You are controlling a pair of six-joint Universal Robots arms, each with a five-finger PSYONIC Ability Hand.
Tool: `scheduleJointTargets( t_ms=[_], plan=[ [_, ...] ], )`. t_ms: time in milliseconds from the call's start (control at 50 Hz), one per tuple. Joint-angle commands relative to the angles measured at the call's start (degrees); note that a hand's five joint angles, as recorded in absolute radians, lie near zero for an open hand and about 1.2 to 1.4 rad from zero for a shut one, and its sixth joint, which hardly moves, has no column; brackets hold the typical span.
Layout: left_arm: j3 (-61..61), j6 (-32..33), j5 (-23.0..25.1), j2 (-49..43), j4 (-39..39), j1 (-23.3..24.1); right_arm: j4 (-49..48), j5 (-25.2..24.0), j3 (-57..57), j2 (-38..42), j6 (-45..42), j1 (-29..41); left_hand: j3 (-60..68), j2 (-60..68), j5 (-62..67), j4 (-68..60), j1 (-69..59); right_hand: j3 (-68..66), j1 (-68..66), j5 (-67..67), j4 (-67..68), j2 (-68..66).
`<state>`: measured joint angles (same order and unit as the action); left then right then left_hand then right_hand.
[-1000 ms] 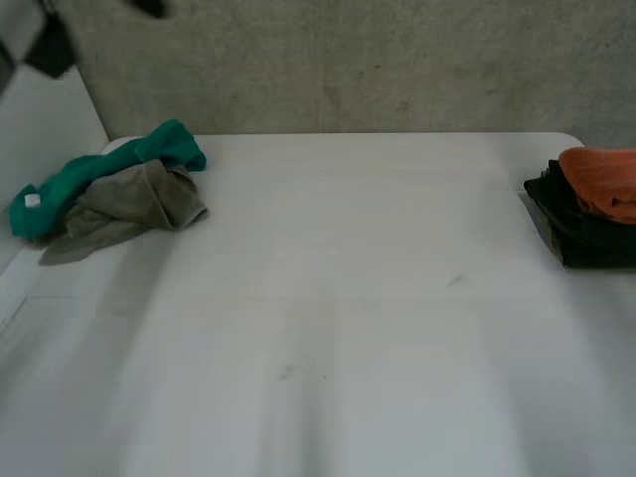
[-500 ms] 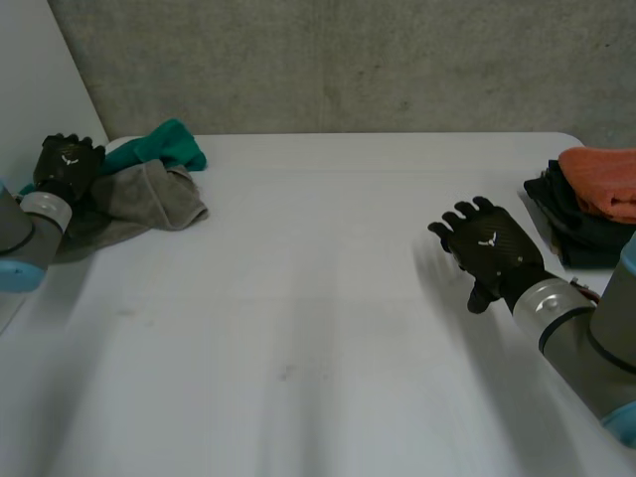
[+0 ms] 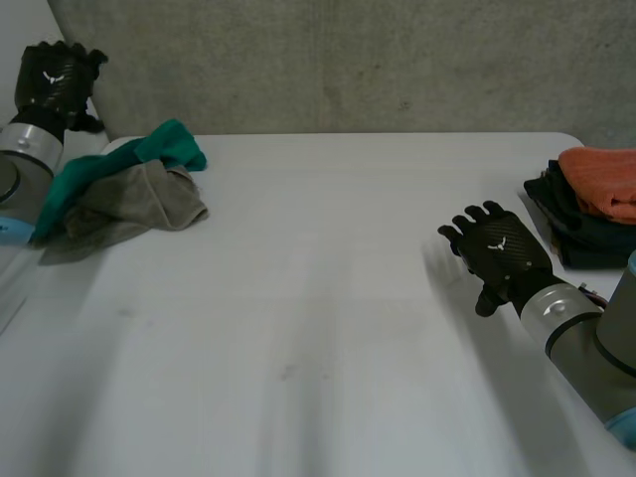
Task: Fold the laundry.
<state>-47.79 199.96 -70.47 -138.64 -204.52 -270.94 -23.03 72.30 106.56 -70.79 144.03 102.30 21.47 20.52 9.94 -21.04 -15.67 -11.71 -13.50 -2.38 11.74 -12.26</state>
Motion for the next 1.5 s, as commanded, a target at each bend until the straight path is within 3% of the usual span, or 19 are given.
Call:
scheduleJointTargets(
  t_ms=[20,240,380,440,460,480,500,600,680,840,880,1000,1140,1240,1280,1300,1320,1420,1500],
  plan=[
    [-1.1,0.3,1.4,-5.5,5.3,-0.3,0.0,-0.1,-0.1,0.0,-0.1,-0.1,-6.7,-5.8,-5.2,6.3,0.9,1.7,3.5,2.4,-1.7,2.3],
    [4.7,9.7,6.1,-15.4,6.1,-1.1,-0.2,-0.1,-0.2,0.3,-0.1,-0.1,-4.9,-3.9,-3.3,4.4,-0.9,1.7,3.5,2.4,-1.7,2.3],
    [10.2,10.5,6.1,-20.7,6.2,-1.1,-1.2,0.4,-0.5,1.3,-0.1,-0.1,-3.5,-2.6,-2.0,3.1,-2.3,1.7,3.5,2.4,-1.7,2.3],
    [13.3,10.5,6.1,-22.9,6.0,-1.1,-1.5,0.5,-0.5,1.8,-0.1,-0.1,9.7,10.7,11.2,-10.1,-15.5,1.7,3.5,2.4,-1.7,2.3],
    [14.7,10.5,6.0,-23.7,5.8,-1.1,-1.5,0.6,-0.6,2.1,-0.2,-0.1,41.4,42.4,42.9,-41.8,-47.2,1.7,3.5,2.4,-1.7,2.3],
    [15.2,10.5,5.9,-23.9,5.7,-1.0,-1.5,0.6,-0.6,2.1,-0.2,-0.1,58.2,59.2,59.7,-58.6,-64.0,1.7,3.5,2.4,-1.7,2.3],
    [15.4,10.5,5.9,-23.9,5.6,-0.9,-1.5,0.6,-0.7,2.3,-0.2,-0.1,58.5,59.5,60.1,-59.0,-64.3,1.7,3.5,2.4,-1.7,2.3],
    [15.3,10.3,3.8,-22.8,3.7,0.2,-1.5,0.8,-0.7,2.7,-1.5,-0.1,58.5,59.5,60.1,-59.0,-64.3,1.7,3.5,2.4,-1.7,2.3],
    [11.9,7.9,1.7,-13.5,4.2,3.6,-1.4,0.9,-0.6,2.6,-2.0,-0.1,58.5,59.5,60.1,-59.0,-64.3,1.7,3.5,2.4,-1.7,2.3],
    [-6.4,-6.7,1.6,11.4,2.7,10.5,-1.3,2.0,-0.7,1.9,-1.7,-0.4,58.5,59.5,60.1,-59.0,-64.3,1.7,3.5,2.4,-1.7,2.3],
    [-12.4,-11.0,1.6,17.9,2.6,14.2,-1.3,2.6,-0.8,1.5,-1.6,-0.6,58.5,59.5,60.1,-59.0,-64.3,1.7,3.5,2.4,-1.7,2.3],
    [-27.6,-15.8,1.4,30.2,2.8,22.4,-0.9,3.8,-0.9,-2.0,-0.9,-2.2,58.5,59.5,60.1,-59.0,-64.3,1.7,3.5,2.4,-1.7,2.3],
    [-40.7,-16.0,-0.5,30.3,3.0,30.0,-0.8,3.9,-1.0,-4.1,1.2,-3.5,58.5,59.5,60.1,-59.0,-64.3,1.7,3.5,2.4,-1.7,2.3],
    [-42.9,-16.6,-4.9,20.0,4.2,41.0,-0.5,3.8,-1.2,-4.2,4.0,-3.5,58.5,59.5,60.1,-59.0,-64.3,1.7,3.5,2.4,-1.7,2.3],
    [-42.6,-16.3,-5.4,18.6,4.6,42.7,-0.4,3.8,-1.2,-4.2,4.3,-3.5,36.8,37.8,38.4,-37.3,-42.6,1.7,3.5,2.4,-1.7,2.3],
    [-42.1,-16.4,-6.0,17.8,5.4,42.8,-0.1,3.7,-1.2,-4.2,4.3,-3.5,13.2,14.2,14.7,-13.6,-19.0,1.7,3.5,2.4,-1.7,2.3],
    [-41.9,-16.4,-6.3,17.8,6.1,42.7,0.3,3.7,-1.2,-4.2,4.3,-3.4,7.8,8.8,9.3,-8.2,-13.6,1.7,3.5,2.4,-1.7,2.3],
    [-40.3,-16.1,-9.6,23.5,9.1,41.0,3.1,3.4,-1.4,-4.3,4.4,-3.2,-2.5,-1.6,-1.0,2.1,-3.3,1.7,3.5,2.4,-1.7,2.3],
    [-39.6,-14.2,-9.6,29.6,9.1,36.0,8.6,3.5,-2.2,-6.0,4.4,-2.8,-2.3,-1.4,-0.8,1.9,-3.5,1.7,3.5,2.4,-1.7,2.3]
  ],
)
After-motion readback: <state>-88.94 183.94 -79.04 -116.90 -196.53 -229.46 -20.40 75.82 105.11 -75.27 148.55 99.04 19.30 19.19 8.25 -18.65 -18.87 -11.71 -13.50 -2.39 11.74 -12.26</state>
